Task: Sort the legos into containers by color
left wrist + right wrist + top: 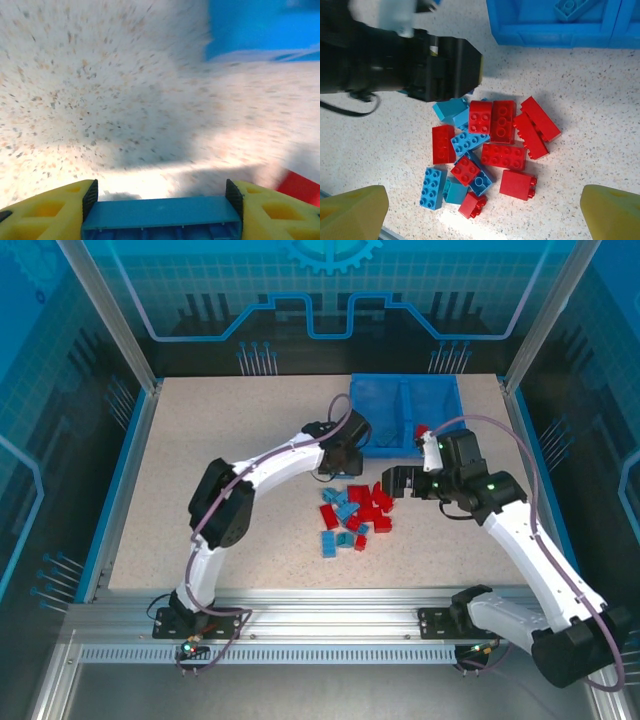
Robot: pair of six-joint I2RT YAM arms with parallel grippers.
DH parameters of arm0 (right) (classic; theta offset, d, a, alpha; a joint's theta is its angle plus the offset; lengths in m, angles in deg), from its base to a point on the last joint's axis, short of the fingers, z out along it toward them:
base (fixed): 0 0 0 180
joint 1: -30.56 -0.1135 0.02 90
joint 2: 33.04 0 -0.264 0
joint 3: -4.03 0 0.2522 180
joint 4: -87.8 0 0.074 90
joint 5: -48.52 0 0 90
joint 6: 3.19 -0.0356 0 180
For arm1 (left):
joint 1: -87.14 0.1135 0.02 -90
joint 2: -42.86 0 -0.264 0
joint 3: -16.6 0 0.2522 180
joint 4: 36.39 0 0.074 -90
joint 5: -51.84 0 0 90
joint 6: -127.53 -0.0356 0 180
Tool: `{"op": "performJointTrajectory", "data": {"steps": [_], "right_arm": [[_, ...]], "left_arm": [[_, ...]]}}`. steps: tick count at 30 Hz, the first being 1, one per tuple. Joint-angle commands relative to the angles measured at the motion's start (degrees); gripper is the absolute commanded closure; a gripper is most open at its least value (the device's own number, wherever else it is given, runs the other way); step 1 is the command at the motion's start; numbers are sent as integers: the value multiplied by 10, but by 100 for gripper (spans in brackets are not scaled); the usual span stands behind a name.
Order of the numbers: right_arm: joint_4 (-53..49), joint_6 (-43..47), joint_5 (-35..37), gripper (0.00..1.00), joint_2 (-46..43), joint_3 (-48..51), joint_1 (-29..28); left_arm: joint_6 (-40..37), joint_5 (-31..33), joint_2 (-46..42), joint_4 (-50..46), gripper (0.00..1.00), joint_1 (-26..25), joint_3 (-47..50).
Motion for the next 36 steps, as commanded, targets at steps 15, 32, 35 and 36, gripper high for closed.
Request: {"op": "performJointTrajectory", "data": {"steps": [15,32,35,36], "right_arm": [[16,-42,71,0,-101,42,-6],[8,-51,74,0,-119,47,-4],[8,-55,75,0,-120,45,-4],[9,-56,77,0,-121,45,-4]], "left_arm": [[-307,184,210,242,47,-18,-375],[-286,147,276,278,25,-4,-380],[-284,143,245,285,21,-6,-361],[-284,142,234,284,20,-8,-358]]}}
